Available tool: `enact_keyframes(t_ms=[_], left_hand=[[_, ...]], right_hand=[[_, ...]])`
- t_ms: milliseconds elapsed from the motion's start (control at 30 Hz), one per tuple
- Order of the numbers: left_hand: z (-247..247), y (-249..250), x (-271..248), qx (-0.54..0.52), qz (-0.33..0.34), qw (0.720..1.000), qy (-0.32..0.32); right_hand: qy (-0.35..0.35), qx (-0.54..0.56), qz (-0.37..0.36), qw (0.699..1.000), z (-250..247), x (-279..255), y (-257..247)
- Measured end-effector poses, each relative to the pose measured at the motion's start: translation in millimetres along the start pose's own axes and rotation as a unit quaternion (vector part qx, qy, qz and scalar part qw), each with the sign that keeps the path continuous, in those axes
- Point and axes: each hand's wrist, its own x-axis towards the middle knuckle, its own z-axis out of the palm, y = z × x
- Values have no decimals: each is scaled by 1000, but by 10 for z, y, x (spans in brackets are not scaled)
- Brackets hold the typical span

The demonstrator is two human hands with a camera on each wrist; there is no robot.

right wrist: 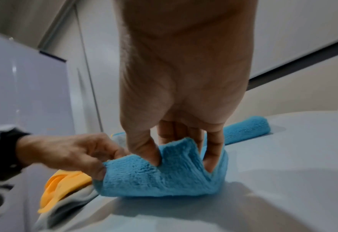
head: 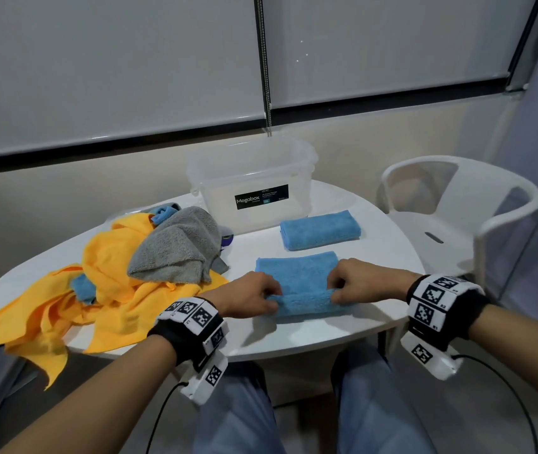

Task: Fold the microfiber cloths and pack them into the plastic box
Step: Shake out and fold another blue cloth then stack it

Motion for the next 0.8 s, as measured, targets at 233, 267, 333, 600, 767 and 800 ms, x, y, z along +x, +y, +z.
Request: enact_keyframes(t_ms=[233, 267, 333, 600, 767, 800], left_hand=[[21, -223, 163, -239, -84, 948, 193], [46, -236, 189, -275, -97, 933, 211], [96, -268, 246, -364, -119, 894, 231], [126, -418, 417, -448, -158, 846, 242], [179, -467, 586, -375, -204, 846, 319], [177, -453, 620, -359, -203, 850, 329]], right_hand=[[27, 242, 28, 969, -71, 48, 167], [29, 250, 30, 967, -68, 73, 188], [53, 253, 39, 965, -69, 140, 216], [136, 344, 101, 924, -8, 433, 327], [165, 320, 123, 925, 60, 514, 323], [168, 316, 130, 925, 65, 532, 323]])
